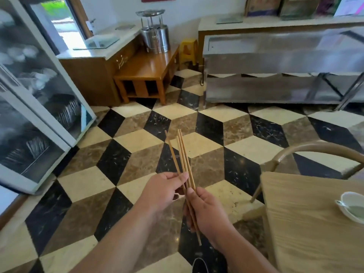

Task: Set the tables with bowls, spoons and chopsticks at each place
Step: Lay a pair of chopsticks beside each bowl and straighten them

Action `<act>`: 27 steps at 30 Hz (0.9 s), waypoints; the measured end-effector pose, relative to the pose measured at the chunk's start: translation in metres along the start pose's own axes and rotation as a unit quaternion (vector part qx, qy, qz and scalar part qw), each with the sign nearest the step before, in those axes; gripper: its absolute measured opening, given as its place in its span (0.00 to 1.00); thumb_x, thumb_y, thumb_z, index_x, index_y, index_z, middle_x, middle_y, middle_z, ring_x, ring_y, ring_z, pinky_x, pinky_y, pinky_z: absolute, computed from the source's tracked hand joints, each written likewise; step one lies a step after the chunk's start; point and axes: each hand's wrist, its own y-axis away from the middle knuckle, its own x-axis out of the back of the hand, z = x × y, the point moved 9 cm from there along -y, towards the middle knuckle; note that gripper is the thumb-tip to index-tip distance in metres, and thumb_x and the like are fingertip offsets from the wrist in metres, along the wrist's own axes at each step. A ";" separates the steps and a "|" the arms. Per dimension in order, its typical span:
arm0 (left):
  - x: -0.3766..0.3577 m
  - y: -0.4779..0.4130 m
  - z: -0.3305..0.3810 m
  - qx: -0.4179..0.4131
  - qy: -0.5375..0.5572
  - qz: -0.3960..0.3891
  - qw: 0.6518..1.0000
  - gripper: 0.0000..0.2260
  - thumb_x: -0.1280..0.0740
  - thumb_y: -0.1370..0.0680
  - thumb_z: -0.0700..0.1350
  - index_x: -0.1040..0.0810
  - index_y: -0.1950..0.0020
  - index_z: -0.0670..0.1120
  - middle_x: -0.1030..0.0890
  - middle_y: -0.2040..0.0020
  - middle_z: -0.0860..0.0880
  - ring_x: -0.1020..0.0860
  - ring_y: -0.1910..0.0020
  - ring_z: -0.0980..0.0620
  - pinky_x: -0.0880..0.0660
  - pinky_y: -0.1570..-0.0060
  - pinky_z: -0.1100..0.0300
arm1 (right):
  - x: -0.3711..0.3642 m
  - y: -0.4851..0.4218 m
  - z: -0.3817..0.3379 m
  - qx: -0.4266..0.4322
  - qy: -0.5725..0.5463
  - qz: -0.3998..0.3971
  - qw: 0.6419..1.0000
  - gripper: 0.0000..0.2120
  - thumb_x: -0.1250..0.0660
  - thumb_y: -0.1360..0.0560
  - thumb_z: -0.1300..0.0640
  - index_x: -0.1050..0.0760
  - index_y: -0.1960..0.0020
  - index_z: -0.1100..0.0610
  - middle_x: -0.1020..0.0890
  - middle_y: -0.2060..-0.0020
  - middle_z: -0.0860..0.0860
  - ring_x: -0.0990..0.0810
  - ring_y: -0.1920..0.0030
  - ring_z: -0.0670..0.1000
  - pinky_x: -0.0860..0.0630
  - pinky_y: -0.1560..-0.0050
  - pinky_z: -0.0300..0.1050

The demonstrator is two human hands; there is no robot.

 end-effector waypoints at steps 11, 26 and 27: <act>-0.052 -0.198 0.140 -0.012 -0.054 -0.060 0.997 0.13 0.28 0.17 0.51 0.09 0.56 0.48 0.10 0.58 0.47 0.11 0.52 0.45 0.16 0.42 0.47 | 0.095 -0.162 -0.122 0.003 -0.022 0.074 0.997 0.19 0.39 0.14 0.44 0.19 0.42 0.59 0.21 0.62 0.54 0.24 0.62 0.53 0.22 0.62 0.45; -0.155 -0.435 0.305 -0.048 -0.061 -0.308 0.948 0.11 0.26 0.19 0.49 0.10 0.52 0.42 0.10 0.52 0.41 0.11 0.50 0.43 0.18 0.37 0.42 | 0.224 -0.320 -0.258 0.060 0.037 0.338 0.939 0.14 0.39 0.14 0.43 0.20 0.53 0.44 0.17 0.60 0.49 0.20 0.59 0.53 0.21 0.52 0.56; -0.166 -0.445 0.315 -0.045 -0.068 -0.329 0.941 0.11 0.26 0.19 0.48 0.10 0.51 0.42 0.10 0.52 0.40 0.11 0.51 0.43 0.18 0.39 0.44 | 0.236 -0.322 -0.268 0.058 0.068 0.355 0.931 0.13 0.39 0.14 0.44 0.21 0.52 0.45 0.17 0.58 0.49 0.19 0.58 0.55 0.19 0.51 0.57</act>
